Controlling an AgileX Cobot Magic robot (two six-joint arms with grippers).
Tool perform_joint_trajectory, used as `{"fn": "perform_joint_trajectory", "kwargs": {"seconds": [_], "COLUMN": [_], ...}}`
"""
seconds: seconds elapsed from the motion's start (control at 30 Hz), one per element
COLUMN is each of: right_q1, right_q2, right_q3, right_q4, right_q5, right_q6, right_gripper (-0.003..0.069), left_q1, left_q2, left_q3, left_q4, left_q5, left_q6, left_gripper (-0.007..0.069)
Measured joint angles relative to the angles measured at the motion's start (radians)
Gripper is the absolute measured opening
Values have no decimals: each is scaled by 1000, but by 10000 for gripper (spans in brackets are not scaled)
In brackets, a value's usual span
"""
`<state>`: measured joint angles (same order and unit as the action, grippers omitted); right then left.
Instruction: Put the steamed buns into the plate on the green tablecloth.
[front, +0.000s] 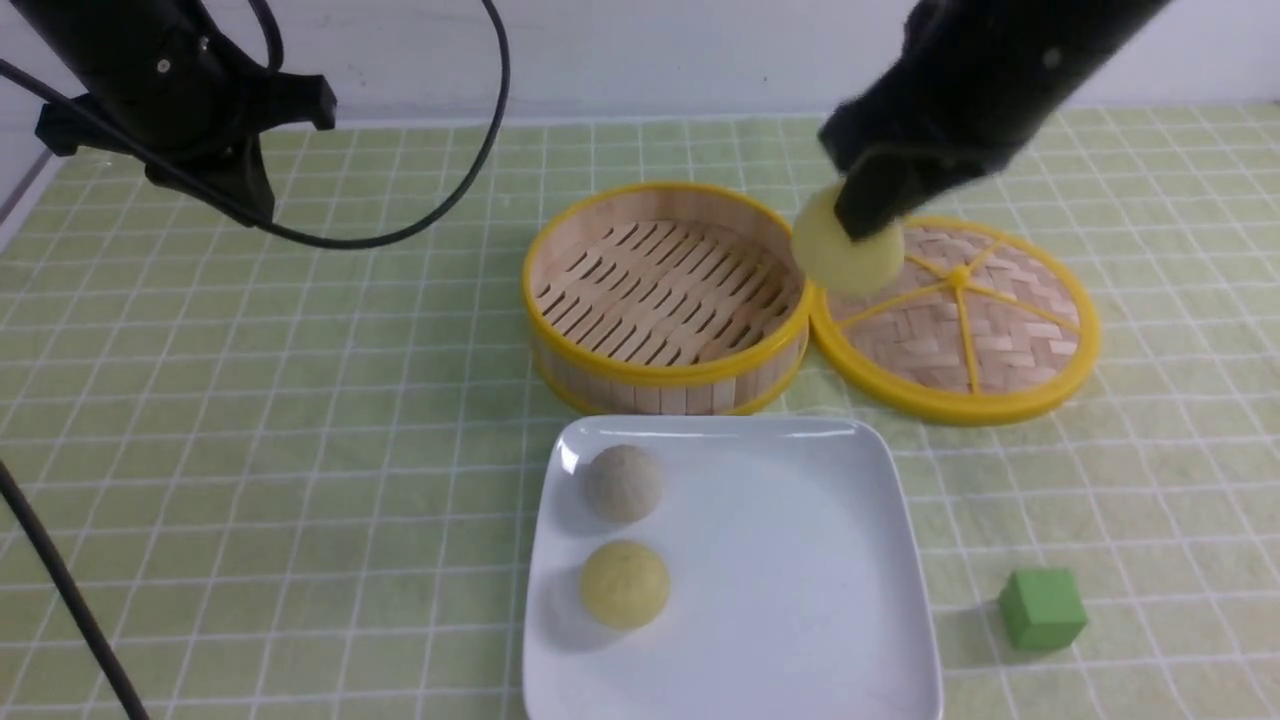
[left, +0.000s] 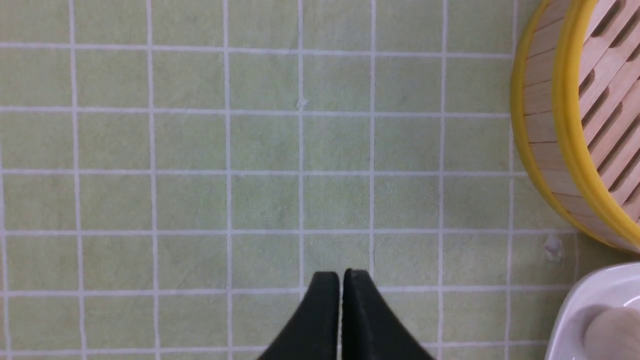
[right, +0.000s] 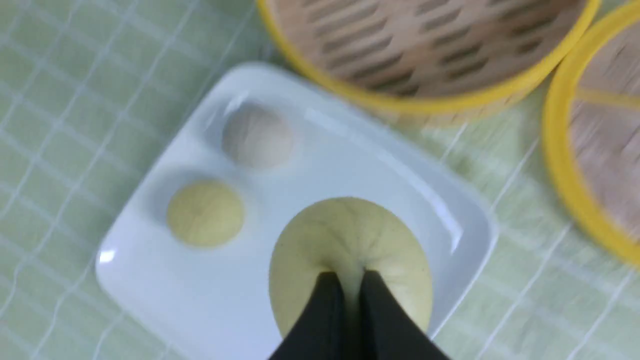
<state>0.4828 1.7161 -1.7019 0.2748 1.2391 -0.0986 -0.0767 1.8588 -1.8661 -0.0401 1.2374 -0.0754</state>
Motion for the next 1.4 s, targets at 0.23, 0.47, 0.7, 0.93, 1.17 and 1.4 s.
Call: {"fn": "perform_joint_trajectory", "kwargs": {"seconds": [0.23,0.47,0.7,0.93,1.17,1.4], "right_q1": [113,115,114,114,113,113], "right_q2": [22,141,119,-63,-441,-908], "right_q3": [334,390,240,102,219,524], "right_q4": [-13,-34,-78,-245,-326,-307], "right_q5": [-240,-443,-232,-26,1,-116], "right_q6": [19,60,67,83,156,160], "right_gripper": [46,292,500,129,-15,-15], "left_q1": [0,0,0,0,0,0], "left_q2": [0,0,0,0,-1,-1], "left_q3": [0,0,0,0,0,0], "left_q4": [2,3,3,-3,-11,-15], "left_q5": [0,0,0,0,0,0], "left_q6": [0,-2,-76,-78,-77,-77], "left_gripper": [37,48,54,54,53,50]}}
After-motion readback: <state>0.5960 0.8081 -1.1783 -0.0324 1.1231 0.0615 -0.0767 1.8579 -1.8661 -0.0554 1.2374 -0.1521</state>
